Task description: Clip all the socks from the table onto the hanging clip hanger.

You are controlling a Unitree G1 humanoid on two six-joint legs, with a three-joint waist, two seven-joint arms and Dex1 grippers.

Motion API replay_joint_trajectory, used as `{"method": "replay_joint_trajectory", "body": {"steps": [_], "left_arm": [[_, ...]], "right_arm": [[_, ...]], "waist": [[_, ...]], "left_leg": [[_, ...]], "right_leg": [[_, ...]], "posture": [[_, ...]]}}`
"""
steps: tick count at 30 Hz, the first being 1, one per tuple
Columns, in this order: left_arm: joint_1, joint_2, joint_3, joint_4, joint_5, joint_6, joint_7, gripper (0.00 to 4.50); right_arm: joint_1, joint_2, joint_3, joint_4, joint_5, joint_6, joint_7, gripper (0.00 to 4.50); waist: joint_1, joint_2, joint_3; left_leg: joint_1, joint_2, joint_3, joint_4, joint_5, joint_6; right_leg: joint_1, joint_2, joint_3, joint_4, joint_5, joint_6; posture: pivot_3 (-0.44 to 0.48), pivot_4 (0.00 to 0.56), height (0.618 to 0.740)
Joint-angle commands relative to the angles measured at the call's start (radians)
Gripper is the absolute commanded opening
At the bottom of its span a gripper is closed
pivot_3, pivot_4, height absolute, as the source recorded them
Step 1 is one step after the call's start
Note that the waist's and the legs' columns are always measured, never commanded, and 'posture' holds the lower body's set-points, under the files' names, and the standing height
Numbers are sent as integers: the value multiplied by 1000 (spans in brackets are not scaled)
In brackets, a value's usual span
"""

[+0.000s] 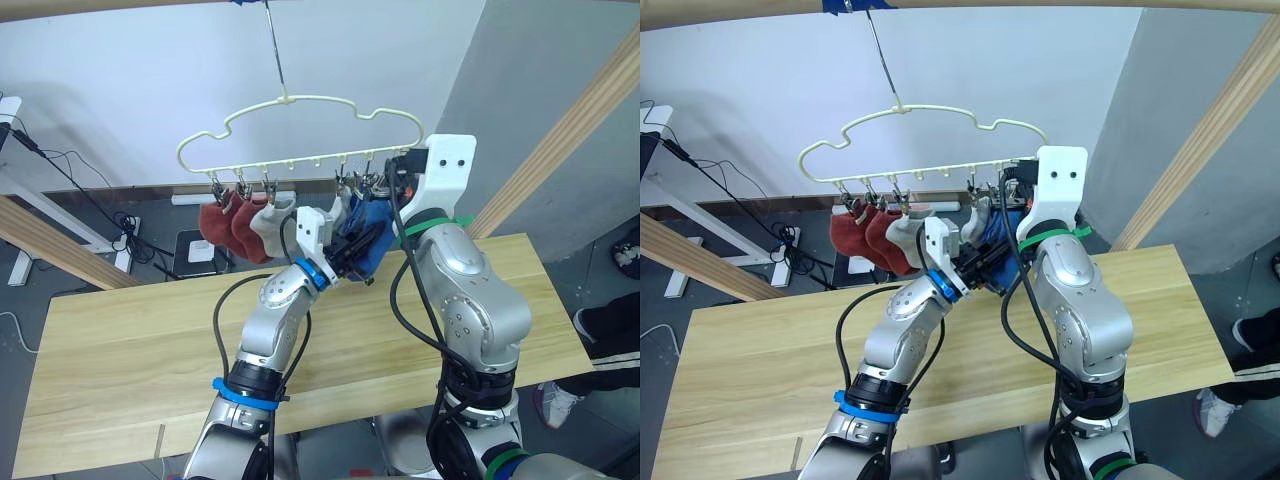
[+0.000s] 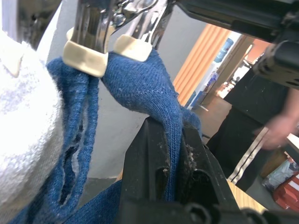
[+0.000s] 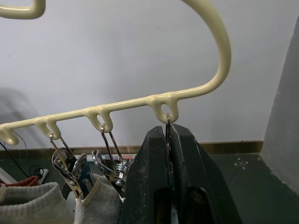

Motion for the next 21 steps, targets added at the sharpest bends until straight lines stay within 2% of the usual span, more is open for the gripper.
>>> {"method": "replay_joint_trajectory", "body": {"steps": [1,5,9,14,21], "left_arm": [[-13,-11,-8,-25,-3,-10,0,0],[-17,-16,-6,-20,0,-1,14,0],[-28,-16,-8,-3,13,-10,20,0],[-22,14,-34,2,41,-37,-16,1496],[40,114,-96,-18,96,-70,-107,3275]], "right_arm": [[-10,21,-4,-54,-2,-24,-10,1127],[-14,6,-7,-65,-8,-28,-10,2613],[-12,-16,-44,-112,14,-24,14,2613],[-5,-51,-81,-159,40,0,55,2641],[42,-220,-146,-214,100,38,191,2641]], "waist": [[0,0,0],[0,0,0],[0,0,0],[0,0,0],[0,0,0]], "left_leg": [[0,0,0,0,0,0],[0,0,0,0,0,0],[0,0,0,0,0,0],[0,-1,0,0,0,0],[0,0,0,-1,0,0]], "right_leg": [[0,0,0,0,0,0],[0,0,0,0,0,0],[0,0,0,0,0,0],[0,0,0,0,0,0],[0,1,0,-1,0,0]], "posture": [[-295,289,740],[-298,290,740],[-298,290,740],[-300,289,740],[-298,290,740]]}}
